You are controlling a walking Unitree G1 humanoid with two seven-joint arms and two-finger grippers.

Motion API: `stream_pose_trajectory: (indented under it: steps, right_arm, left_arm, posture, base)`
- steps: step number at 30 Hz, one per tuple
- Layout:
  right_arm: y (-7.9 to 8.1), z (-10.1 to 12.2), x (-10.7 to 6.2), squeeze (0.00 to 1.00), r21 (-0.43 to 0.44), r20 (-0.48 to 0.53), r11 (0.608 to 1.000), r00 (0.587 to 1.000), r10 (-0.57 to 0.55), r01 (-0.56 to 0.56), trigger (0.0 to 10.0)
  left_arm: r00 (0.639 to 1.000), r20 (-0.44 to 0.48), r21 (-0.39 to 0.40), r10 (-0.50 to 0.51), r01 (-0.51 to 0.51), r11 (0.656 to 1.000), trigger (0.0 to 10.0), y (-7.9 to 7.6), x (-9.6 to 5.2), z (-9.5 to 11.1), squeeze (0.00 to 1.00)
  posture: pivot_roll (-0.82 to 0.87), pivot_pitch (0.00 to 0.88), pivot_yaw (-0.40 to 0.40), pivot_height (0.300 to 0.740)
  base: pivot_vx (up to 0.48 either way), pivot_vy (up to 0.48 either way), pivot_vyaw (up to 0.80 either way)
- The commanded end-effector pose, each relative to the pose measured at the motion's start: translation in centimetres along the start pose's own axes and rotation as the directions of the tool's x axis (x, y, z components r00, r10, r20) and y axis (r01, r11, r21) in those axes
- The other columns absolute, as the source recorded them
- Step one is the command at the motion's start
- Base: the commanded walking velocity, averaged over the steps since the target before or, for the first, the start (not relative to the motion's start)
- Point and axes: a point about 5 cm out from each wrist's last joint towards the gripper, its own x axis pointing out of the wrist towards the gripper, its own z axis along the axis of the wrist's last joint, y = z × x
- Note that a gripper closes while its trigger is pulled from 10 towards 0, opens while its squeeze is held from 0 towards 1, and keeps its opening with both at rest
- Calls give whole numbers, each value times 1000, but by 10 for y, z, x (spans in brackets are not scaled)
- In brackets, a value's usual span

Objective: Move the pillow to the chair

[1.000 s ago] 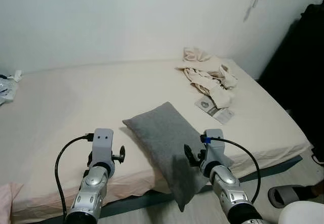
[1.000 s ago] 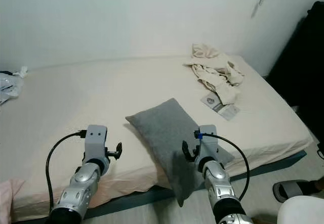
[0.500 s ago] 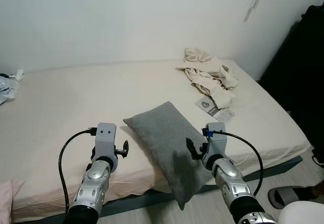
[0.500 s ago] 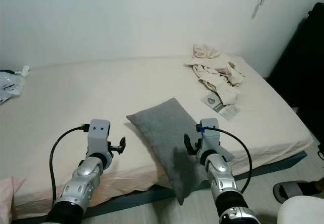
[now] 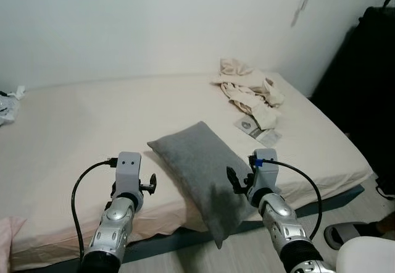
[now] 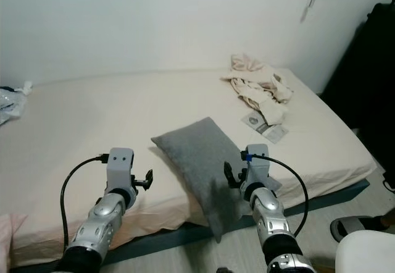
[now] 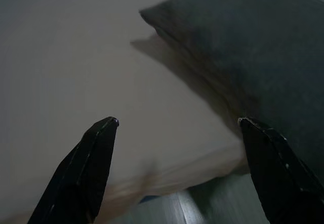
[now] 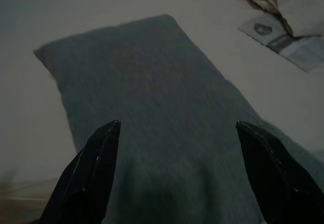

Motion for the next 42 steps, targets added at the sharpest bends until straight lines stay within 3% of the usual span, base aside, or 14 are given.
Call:
stream_pose_trajectory:
  steps: [1,22,33,37,39,42]
  right_arm:
    - [-1,-9,-3,0,17,-30,1000,999,-15,15,10000]
    - [-7,-2,-4,0,51,15,998,999,-28,28,10000]
    - [-1,-5,-10,0,72,24,996,998,56,-57,10000]
    - [1,-19,-25,0,131,19,983,992,124,-125,10000]
    - [-3,-21,-32,0,166,31,979,993,114,-118,10000]
    - [-19,-28,-49,0,286,55,957,998,36,-51,10000]
  left_arm:
    - [999,-34,1,-11,11,1000,10000,-2,-2,-7,0]
    - [999,-47,-9,-26,25,1000,10000,3,-5,-10,0]
    - [999,-46,-18,-19,18,1000,10000,7,-5,-9,0]
    - [999,-47,-17,-13,12,1000,10000,11,-6,-9,0]
    - [999,-45,-17,-11,10,1000,10000,13,-6,-8,0]
    - [999,-42,-16,-7,6,1000,10000,16,-7,-7,0]
  posture:
    - [-70,90,-49,631]
    - [-66,73,-49,601]
    - [-65,85,-48,601]
    - [-63,94,-50,601]
    - [-63,95,-50,601]
    - [-63,96,-49,601]
  base:
    - [0,0,0]
    - [0,0,0]
    - [0,0,0]
    - [0,0,0]
    - [0,0,0]
    - [0,0,0]
